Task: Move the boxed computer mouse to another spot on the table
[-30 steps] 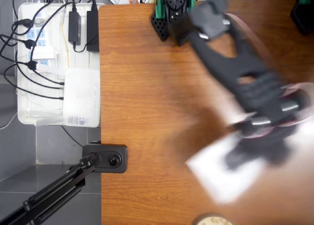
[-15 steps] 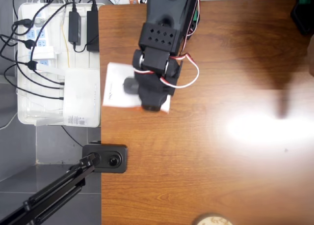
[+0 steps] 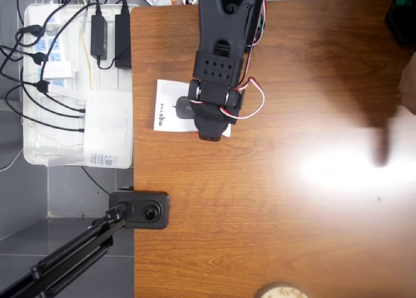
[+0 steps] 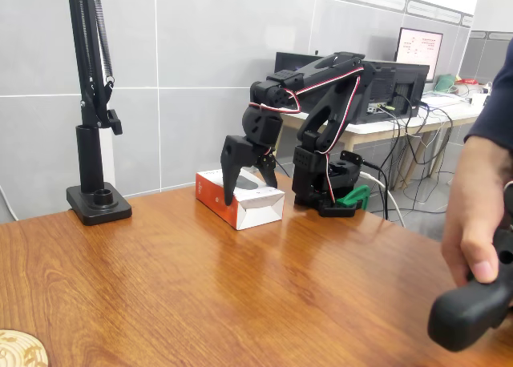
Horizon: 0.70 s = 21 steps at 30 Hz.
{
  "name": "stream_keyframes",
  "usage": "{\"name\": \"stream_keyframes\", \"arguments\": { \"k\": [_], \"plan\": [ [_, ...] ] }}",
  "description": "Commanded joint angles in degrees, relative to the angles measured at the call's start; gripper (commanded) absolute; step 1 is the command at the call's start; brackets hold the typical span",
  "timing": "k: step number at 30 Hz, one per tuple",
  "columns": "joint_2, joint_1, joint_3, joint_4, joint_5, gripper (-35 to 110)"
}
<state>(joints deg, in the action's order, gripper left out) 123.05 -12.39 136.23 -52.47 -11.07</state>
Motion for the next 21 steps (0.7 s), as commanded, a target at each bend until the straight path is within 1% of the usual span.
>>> {"name": "stream_keyframes", "arguments": {
  "k": [1, 3, 4, 6, 10, 12, 15, 16, 17, 18, 20, 21],
  "plan": [
    [-0.5, 0.1, -0.5, 6.9, 0.4, 55],
    [-1.1, 0.5, -0.6, 9.8, 0.4, 89],
    [-1.9, 0.8, -0.6, 10.9, 0.4, 102],
    [-2.9, 0.8, -1.5, 8.7, -0.3, 104],
    [-0.1, 0.4, -2.1, 8.8, 0.4, 104],
    [1.3, 0.5, -4.9, 6.5, 0.4, 99],
    [3.5, 0.5, -10.2, 5.0, 0.3, 89],
    [4.2, 0.4, -11.9, 4.8, 0.6, 81],
    [5.0, 0.3, -13.3, 4.7, 2.0, 70],
    [6.2, 0.0, -14.2, 4.4, 3.1, 53],
    [9.4, -0.1, -14.7, 5.1, 4.0, 7],
    [10.2, 0.4, -14.7, 8.2, 3.9, 0]
  ]
}}
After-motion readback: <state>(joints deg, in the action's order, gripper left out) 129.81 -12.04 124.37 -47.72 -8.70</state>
